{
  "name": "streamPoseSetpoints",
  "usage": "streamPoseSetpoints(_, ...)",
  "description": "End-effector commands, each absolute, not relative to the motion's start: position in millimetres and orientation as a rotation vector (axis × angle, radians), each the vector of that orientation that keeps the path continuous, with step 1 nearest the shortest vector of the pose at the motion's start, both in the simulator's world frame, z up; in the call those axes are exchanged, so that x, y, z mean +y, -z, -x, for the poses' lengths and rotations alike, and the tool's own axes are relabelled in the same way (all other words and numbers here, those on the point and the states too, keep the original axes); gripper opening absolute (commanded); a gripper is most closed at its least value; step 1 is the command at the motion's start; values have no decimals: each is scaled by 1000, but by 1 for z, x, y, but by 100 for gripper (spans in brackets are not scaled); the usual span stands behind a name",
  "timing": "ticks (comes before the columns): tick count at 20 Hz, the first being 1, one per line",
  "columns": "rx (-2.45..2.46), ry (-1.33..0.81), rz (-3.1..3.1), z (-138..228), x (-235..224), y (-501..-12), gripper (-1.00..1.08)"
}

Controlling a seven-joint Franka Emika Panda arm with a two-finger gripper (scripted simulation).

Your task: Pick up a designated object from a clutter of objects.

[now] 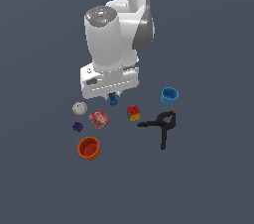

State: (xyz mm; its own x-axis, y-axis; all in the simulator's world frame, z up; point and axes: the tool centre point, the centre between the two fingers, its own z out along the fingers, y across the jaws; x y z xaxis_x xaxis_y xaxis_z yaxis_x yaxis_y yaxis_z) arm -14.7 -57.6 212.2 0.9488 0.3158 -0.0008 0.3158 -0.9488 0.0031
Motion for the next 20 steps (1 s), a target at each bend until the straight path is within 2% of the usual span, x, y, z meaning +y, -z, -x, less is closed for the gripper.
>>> streamPoseSetpoints(1,501,1,-3097,15,-34,-235,-100)
streamPoseSetpoints(20,503,1,-3100,7,140,-399,-100)
